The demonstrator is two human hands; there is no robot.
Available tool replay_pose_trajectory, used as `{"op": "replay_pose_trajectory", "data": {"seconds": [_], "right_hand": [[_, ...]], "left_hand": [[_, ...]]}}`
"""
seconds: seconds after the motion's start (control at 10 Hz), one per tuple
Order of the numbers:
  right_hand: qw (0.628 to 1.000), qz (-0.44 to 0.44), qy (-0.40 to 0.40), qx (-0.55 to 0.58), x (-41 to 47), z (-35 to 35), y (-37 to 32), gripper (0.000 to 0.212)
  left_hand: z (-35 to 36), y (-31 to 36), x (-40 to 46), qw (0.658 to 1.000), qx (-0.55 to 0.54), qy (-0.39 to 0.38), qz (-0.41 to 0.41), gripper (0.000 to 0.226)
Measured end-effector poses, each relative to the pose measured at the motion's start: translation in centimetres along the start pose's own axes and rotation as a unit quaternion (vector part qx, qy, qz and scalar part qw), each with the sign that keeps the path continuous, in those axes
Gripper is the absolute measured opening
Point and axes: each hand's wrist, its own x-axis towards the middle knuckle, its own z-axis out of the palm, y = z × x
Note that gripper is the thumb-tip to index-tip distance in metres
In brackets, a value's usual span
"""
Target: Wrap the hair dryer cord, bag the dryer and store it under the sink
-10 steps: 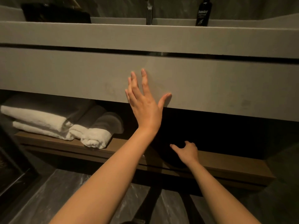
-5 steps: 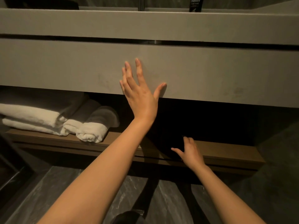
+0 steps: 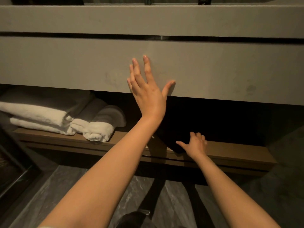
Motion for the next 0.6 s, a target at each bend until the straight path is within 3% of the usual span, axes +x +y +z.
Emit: {"op": "replay_pose_trajectory", "data": {"seconds": [0.1, 0.3, 0.5, 0.6], "right_hand": [[1.000, 0.012, -0.004, 0.019, -0.7, -0.6, 0.6, 0.087], [0.999, 0.021, 0.047, 0.013, -2.9, -1.9, 1.4, 0.081], [0.999, 0.003, 0.032, -0.027, -6.3, -7.3, -0.3, 0.072], [0.998, 0.004, 0.054, 0.017, -8.9, -11.3, -1.7, 0.063]], "left_hand": [[0.1, -0.1, 0.0, 1.000, 0.002, -0.002, 0.001, 0.095], [-0.2, 0.0, 0.1, 1.000, 0.008, -0.015, -0.003, 0.095], [-2.1, 0.9, 0.9, 0.995, 0.037, -0.091, -0.017, 0.095], [-4.7, 0.3, -0.2, 0.988, 0.047, -0.146, -0.013, 0.091]]}}
